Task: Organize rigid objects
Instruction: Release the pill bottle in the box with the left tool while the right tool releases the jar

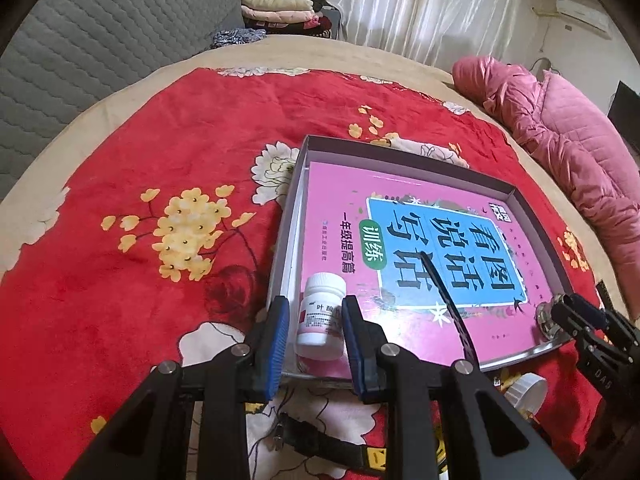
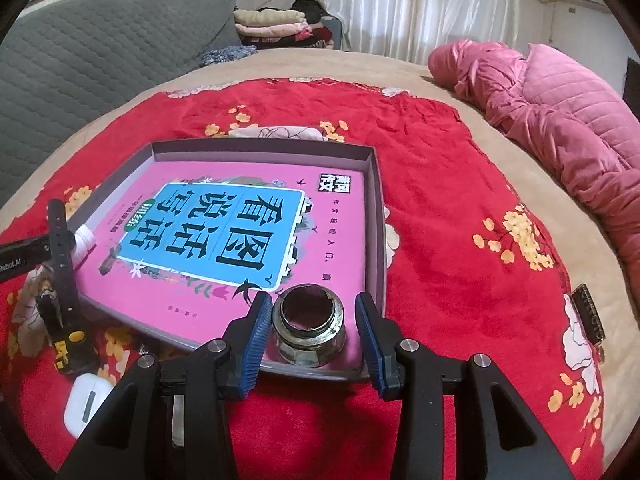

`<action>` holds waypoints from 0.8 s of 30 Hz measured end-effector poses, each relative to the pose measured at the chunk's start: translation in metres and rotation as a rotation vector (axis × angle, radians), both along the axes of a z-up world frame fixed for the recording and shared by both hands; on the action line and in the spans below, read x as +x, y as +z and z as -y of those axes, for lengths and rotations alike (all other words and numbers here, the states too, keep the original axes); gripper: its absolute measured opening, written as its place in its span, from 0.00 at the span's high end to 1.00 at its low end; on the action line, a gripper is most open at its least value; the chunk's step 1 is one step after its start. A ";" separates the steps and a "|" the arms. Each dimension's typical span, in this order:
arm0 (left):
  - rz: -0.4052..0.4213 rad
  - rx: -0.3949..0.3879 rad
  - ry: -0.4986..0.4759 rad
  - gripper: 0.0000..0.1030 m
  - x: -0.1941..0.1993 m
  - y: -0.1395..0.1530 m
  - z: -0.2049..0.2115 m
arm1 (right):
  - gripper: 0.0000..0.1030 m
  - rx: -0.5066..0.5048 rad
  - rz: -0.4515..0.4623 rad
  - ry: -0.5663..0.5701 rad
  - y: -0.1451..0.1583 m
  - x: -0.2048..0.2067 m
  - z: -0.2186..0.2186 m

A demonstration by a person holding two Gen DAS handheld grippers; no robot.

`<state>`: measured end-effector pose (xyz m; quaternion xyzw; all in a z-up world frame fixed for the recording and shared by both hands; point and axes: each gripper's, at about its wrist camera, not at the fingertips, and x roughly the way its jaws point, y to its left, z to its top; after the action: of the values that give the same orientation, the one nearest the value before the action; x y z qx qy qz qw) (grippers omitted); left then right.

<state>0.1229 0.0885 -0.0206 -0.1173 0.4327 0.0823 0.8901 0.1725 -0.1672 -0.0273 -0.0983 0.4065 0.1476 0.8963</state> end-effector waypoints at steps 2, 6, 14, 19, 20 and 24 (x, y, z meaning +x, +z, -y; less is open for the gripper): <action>-0.003 0.003 -0.002 0.74 -0.001 0.000 0.001 | 0.57 0.001 0.003 0.001 0.001 0.000 0.000; -0.008 0.003 -0.006 0.74 -0.003 0.002 0.002 | 0.56 -0.001 0.009 0.006 0.001 0.000 0.000; -0.026 0.016 0.006 0.74 -0.010 0.006 0.008 | 0.56 0.023 -0.001 0.006 0.003 0.001 0.004; -0.033 0.014 0.003 0.74 -0.011 0.006 0.008 | 0.56 0.062 0.004 0.014 0.006 -0.005 0.012; -0.033 0.020 0.000 0.74 -0.011 0.006 0.009 | 0.56 0.067 0.008 0.014 0.007 -0.007 0.014; -0.031 0.046 -0.002 0.74 -0.013 0.006 0.012 | 0.49 0.063 0.052 0.012 0.013 -0.018 0.016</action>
<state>0.1100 0.0761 -0.0145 -0.0950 0.4446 0.0933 0.8858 0.1546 -0.1828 -0.0141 -0.0762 0.3774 0.1631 0.9084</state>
